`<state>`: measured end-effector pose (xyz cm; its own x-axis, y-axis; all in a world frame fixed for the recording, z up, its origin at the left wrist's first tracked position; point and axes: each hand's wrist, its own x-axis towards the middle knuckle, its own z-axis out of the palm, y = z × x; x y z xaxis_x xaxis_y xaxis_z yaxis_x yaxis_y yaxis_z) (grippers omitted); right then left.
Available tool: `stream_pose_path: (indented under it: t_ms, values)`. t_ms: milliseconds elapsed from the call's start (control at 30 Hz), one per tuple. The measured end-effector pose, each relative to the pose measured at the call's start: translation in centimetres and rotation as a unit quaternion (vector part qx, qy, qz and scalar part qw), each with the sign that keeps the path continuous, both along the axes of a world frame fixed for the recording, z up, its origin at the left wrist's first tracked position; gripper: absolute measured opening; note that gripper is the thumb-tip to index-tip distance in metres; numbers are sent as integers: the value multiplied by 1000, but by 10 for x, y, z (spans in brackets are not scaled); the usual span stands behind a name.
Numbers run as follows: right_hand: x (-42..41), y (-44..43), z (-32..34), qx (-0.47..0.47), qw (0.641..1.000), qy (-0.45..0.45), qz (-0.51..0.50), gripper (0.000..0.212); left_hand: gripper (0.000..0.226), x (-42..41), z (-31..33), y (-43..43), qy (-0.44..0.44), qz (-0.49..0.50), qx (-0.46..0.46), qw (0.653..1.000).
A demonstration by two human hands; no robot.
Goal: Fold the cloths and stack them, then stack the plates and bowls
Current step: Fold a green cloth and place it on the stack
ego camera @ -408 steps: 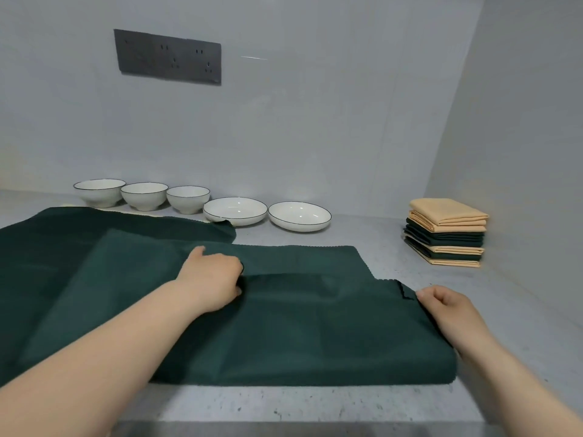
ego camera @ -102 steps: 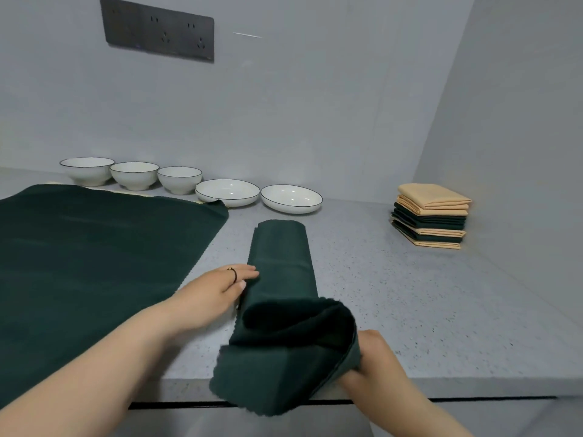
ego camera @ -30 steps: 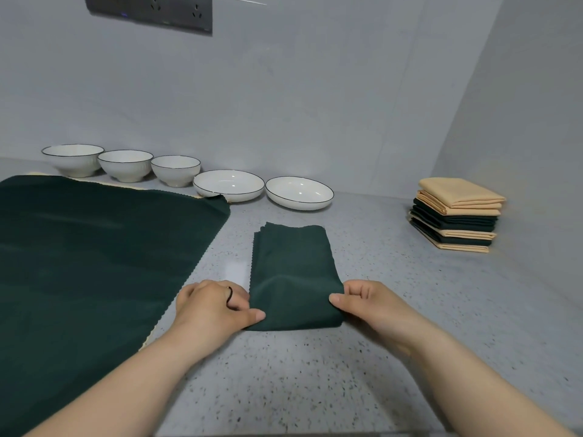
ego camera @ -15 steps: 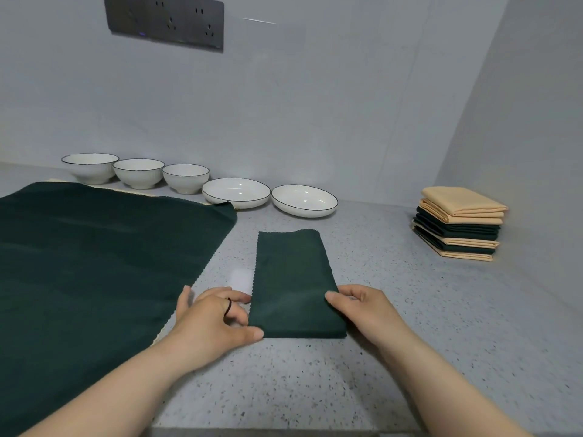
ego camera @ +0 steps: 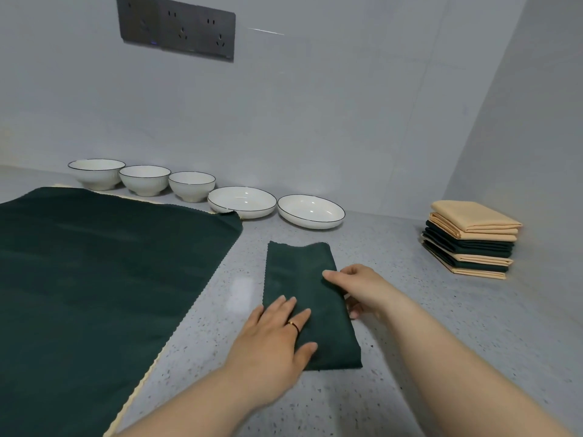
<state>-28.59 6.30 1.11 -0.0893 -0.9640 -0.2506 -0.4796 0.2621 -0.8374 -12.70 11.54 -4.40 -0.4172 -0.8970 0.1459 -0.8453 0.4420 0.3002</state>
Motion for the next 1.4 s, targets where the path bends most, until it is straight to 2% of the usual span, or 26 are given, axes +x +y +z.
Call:
stream_pose_path:
  t_ms: [133, 200, 267, 300, 367, 433, 500, 533, 567, 600, 667, 700, 767, 800, 900, 1000, 1200, 1333, 1400]
  values:
    - [9, -30, 2, -53, 998, 16, -42, 28, 56, -1, -2, -3, -8, -9, -22, 1000]
    - [13, -43, -6, -76, 995, 20, -61, 28, 65, -2, -6, -5, -4, -8, -43, 999]
    - [14, -51, -17, -70, 994, -42, -78, 25, 77, -1, -5, -5, 15, -5, -84, 996]
    - [12, -53, -20, -59, 992, -79, -78, 24, 69, 0, -1, -6, 14, 4, -42, 999]
    - [7, -55, -21, -31, 987, -141, -68, 24, 51, -2, -2, -7, 13, -3, -58, 998]
    - [2, -58, -19, -3, 984, -175, -43, 25, 48, -1, -7, -10, 4, -12, -58, 998]
    - [1, -64, -16, 5, 986, -165, -37, 19, 47, -2, -10, -11, 6, -24, -54, 998]
    - [3, -68, -15, -7, 990, -130, -46, 19, 47, -3, -11, -13, 12, -26, -58, 998]
    - [3, -73, -15, -34, 996, -62, -56, 28, 47, -4, -11, -14, 16, -25, -57, 998]
    - [5, -77, -15, -75, 995, 46, -57, 39, 46, -4, -12, -14, 25, -24, -61, 998]
    - [12, -83, -12, -180, 947, 266, -11, 45, 46, -3, -12, -14, 32, -20, -67, 997]
    - [17, -85, -11, -223, 917, 328, 30, 43, 46, -3, -11, -15, 29, -19, -71, 997]
    - [29, -92, -10, -249, 876, 393, 125, 41, 46, -3, -11, -16, 27, -16, -71, 997]
    - [35, -95, -11, -237, 868, 403, 167, 43, 47, -4, -12, -16, 30, -18, -71, 997]
    - [48, -105, -14, -166, 883, 375, 230, 54, 48, -4, -14, -17, 15, -22, -63, 998]
    - [51, -114, -15, -144, 904, 334, 225, 54, 49, -4, -16, -19, 10, -31, -53, 998]
    - [47, -122, -16, -178, 933, 229, 212, 16, 49, -5, -18, -18, 20, -26, -48, 998]
    - [43, -118, -8, -189, 949, 158, 197, 12, 52, -3, -19, -18, 33, -12, -54, 998]
    - [40, -120, -4, -195, 947, 170, 190, 13, 71, 0, -19, -17, 35, 11, -43, 998]
